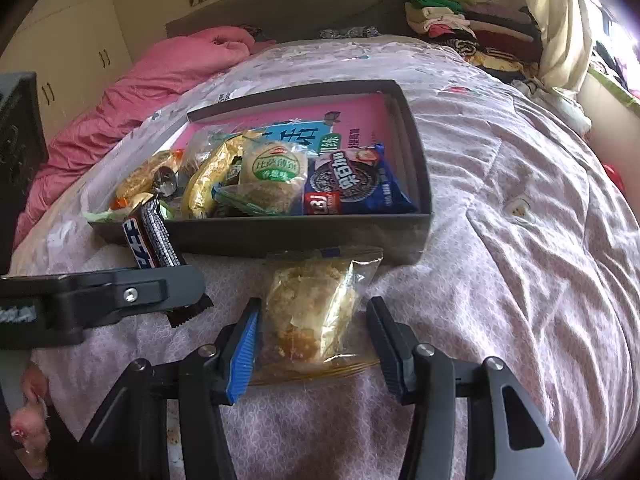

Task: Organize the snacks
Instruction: 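Grasp the chocolate bar with the left tool while the right tool grasps the clear crispy-snack bag, then carry the chocolate bar with the left tool while the right tool carries the crispy-snack bag over the tray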

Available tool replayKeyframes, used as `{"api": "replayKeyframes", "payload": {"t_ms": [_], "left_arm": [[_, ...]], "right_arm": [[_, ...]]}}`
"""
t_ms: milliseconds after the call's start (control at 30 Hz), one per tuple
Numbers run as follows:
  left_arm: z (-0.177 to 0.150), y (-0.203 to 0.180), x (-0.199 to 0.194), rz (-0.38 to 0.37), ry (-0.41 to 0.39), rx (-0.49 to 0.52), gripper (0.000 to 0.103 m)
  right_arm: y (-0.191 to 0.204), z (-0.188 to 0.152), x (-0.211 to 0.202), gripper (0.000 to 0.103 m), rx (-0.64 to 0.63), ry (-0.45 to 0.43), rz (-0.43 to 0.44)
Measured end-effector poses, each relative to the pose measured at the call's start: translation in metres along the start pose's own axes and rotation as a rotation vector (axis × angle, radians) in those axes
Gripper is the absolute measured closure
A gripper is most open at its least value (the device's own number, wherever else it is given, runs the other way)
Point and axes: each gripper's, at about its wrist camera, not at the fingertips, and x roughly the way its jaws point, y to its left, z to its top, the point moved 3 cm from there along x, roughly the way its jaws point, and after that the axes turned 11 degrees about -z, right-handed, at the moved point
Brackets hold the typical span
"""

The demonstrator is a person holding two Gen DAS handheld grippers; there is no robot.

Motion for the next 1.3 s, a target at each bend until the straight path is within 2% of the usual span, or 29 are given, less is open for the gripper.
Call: {"api": "replayKeyframes", "payload": {"t_ms": [67, 200, 467, 900, 1300], "left_arm": [[0.0, 0.002, 0.002, 0.002, -0.003, -0.022, 0.062], [0.0, 0.008, 0.004, -0.004, -0.011, -0.055, 0.073], [-0.002, 0.009, -0.003, -0.039, -0.013, -0.046, 0.074], [-0.004, 0.002, -0.04, 0.001, -0.057, 0.038, 0.074], [0.001, -0.007, -0.063, 0.017, -0.112, 0.084, 0.074]], "right_arm": [[-0.001, 0.0, -0.001, 0.05, 0.005, 0.001, 0.001], [-0.003, 0.0, -0.003, 0.051, 0.013, 0.003, 0.004], [-0.002, 0.001, -0.016, 0.051, 0.025, -0.018, 0.029], [0.003, 0.011, -0.042, 0.051, 0.034, -0.094, 0.076], [0.0, 0.022, -0.06, 0.051, 0.047, -0.16, 0.069]]}}
